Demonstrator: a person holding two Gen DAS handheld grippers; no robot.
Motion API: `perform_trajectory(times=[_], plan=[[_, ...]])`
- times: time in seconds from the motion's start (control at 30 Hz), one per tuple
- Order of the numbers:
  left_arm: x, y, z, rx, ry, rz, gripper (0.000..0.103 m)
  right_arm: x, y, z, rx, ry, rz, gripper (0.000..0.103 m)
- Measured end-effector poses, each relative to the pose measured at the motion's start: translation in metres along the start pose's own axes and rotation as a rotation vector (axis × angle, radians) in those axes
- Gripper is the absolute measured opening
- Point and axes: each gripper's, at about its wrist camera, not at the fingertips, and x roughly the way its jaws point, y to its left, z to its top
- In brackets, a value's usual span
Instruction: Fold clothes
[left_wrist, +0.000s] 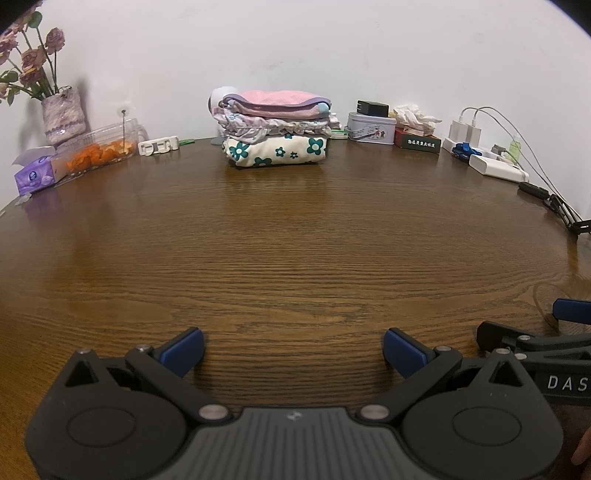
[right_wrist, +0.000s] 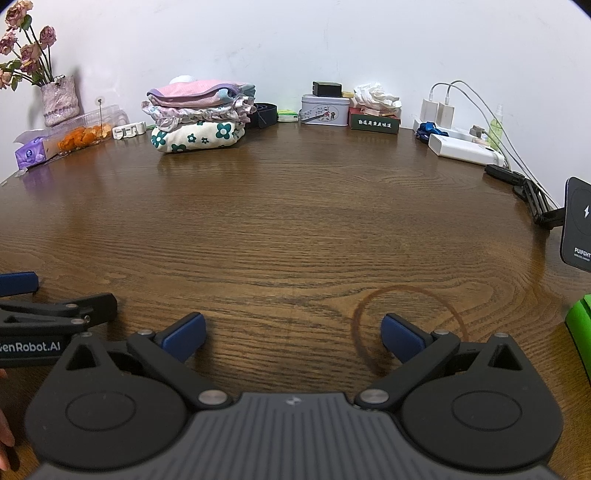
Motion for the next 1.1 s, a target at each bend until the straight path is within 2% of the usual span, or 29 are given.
perform_trajectory(times=[0.33,0.4,0.47,0.53,0.63,0.73,0.8,0.83,0.93,0.97,1.0,1.03,1.07,1.1], plan=[[-0.002,0.004,-0.001,0.024,-0.003,-0.024,0.103,0.001,-0.001,0.004,-0.006,0.008,0.014,0.103],[-0.006,0.011,0.001,0.043,-0.040,-0.057,0.099,0.003,-0.001,0.007,-0.012,0.015,0.029,0.103],[-0.009,0.026,0.019,0.064,-0.094,-0.089,0.098,0.006,-0.004,0.017,-0.016,0.017,0.049,0.103],[-0.001,0.045,0.051,0.082,-0.139,-0.099,0.099,0.013,-0.010,0.043,-0.016,0.009,0.079,0.103],[0.043,0.069,0.106,0.122,-0.168,-0.113,0.099,0.036,-0.014,0.095,-0.031,-0.076,0.142,0.103],[0.109,0.071,0.155,0.173,-0.143,-0.068,0.095,0.092,-0.005,0.151,-0.070,-0.122,0.197,0.102],[0.151,0.077,0.178,0.168,-0.111,-0.070,0.085,0.136,0.006,0.180,-0.083,-0.111,0.239,0.092],[0.172,0.081,0.190,0.166,-0.095,-0.070,0.082,0.158,0.013,0.192,-0.089,-0.096,0.262,0.091],[0.220,0.101,0.214,0.021,-0.042,-0.229,0.078,0.213,0.034,0.217,-0.100,-0.040,0.359,0.081],[0.232,0.106,0.221,-0.019,-0.027,-0.284,0.068,0.225,0.040,0.221,-0.099,-0.031,0.383,0.076],[0.238,0.108,0.225,-0.045,-0.019,-0.310,0.062,0.234,0.045,0.225,-0.096,-0.026,0.401,0.058],[0.243,0.110,0.228,-0.067,-0.014,-0.324,0.055,0.243,0.050,0.228,-0.093,-0.022,0.420,0.046],[0.240,0.111,0.231,-0.086,-0.015,-0.330,0.043,0.252,0.055,0.232,-0.090,-0.018,0.439,0.039],[0.233,0.112,0.234,-0.103,-0.018,-0.332,0.042,0.254,0.058,0.236,-0.085,-0.015,0.448,0.026]])
